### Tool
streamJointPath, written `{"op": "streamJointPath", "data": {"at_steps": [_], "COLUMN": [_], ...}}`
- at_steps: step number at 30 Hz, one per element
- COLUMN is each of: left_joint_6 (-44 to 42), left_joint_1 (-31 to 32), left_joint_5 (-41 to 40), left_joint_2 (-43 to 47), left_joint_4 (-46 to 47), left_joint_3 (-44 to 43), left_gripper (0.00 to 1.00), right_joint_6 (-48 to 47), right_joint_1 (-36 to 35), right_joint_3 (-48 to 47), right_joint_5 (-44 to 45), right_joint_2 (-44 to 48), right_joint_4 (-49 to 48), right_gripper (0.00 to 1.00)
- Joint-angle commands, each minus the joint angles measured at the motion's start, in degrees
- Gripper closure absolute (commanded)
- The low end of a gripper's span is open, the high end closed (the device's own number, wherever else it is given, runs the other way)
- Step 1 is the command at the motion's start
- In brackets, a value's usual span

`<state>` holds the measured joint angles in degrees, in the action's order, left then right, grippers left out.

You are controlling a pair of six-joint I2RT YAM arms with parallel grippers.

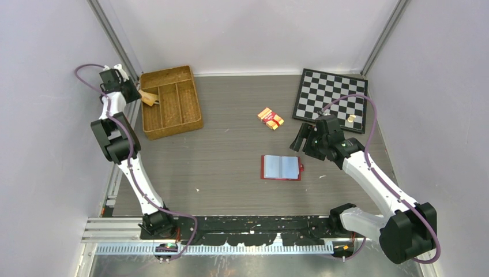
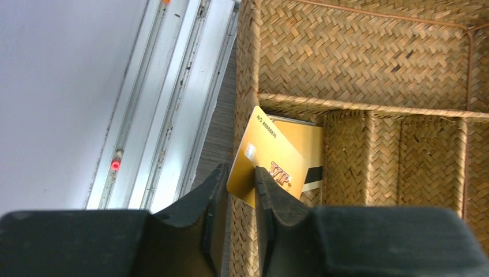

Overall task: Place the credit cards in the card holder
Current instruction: Pick up the credit card from the storage box.

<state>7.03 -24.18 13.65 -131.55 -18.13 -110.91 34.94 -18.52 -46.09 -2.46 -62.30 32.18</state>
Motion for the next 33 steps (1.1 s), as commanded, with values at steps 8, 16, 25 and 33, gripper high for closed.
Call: {"op": "streamJointPath", "data": {"at_steps": [8, 16, 25, 33], "left_joint_6": [0.74, 6.52, 20.55, 32.91], "left_joint_1": [-0.79, -0.83, -0.78, 1.14], "left_joint_5": [1.67, 4.56, 7.16, 14.34], "left_joint_2": [5.9, 16.26, 34.8, 49.19], "left_joint_4": [4.47, 15.29, 34.32, 36.9], "left_joint_3": [2.74, 16.34, 40.44, 58.97], "left_gripper": [1.0, 1.0, 1.0, 1.0], "right_joint_6": [0.83, -0.23, -2.7, -5.16], "right_joint_1": [0.29, 0.31, 0.36, 0.33], "right_joint_3": [-0.86, -0.93, -0.52, -0.63], "right_joint_5": [-0.51, -1.86, -5.57, -16.55], "right_joint_2": [-0.1, 0.18, 1.62, 2.45], "right_joint_4": [-1.6, -2.71, -3.42, -7.89], "right_gripper": [0.24, 0.24, 0.24, 0.23]}}
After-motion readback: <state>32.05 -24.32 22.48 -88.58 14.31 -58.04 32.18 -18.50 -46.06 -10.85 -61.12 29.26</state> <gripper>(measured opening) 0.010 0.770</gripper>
